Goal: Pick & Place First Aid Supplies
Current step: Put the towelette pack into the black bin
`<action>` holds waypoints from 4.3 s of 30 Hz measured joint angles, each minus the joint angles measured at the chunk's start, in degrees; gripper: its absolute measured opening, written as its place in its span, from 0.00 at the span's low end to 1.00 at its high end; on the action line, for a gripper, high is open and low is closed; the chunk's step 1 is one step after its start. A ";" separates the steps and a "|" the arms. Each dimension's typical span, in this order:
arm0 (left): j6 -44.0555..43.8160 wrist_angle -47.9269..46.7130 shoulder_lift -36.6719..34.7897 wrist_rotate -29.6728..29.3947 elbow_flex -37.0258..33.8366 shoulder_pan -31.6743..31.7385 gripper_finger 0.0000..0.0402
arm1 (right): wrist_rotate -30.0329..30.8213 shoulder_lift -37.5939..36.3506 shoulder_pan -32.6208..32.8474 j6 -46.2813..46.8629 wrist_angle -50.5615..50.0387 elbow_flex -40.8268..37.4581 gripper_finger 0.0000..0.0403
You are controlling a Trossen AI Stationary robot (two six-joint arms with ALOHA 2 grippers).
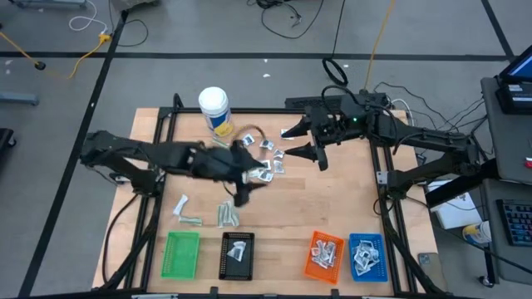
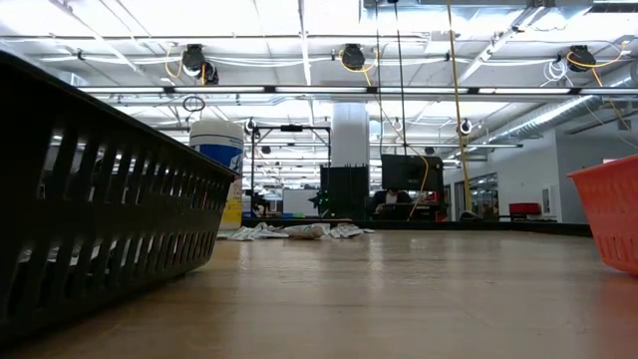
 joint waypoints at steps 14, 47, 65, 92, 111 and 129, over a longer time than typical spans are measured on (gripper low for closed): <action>1.83 29.09 -21.64 14.72 -26.14 12.70 0.70 | 12.07 -0.04 -0.11 -4.38 4.74 -5.91 0.61; -3.14 23.34 -21.99 26.40 -27.43 22.57 0.70 | 21.24 33.66 -25.38 11.01 -26.30 23.39 0.58; -5.38 23.42 -21.99 29.76 -27.39 24.46 0.70 | 27.10 46.40 -24.09 25.97 -33.74 21.84 0.58; -5.63 23.36 -21.99 31.27 -27.38 26.43 0.70 | 21.51 47.67 -23.04 27.98 -24.05 8.54 0.12; -7.37 24.12 -21.99 31.23 -27.38 26.41 0.70 | 19.23 30.50 -20.35 22.37 -28.20 8.30 0.01; -11.73 26.12 -21.99 31.03 -27.36 26.04 0.70 | 33.24 8.66 2.21 17.60 -25.85 8.47 0.00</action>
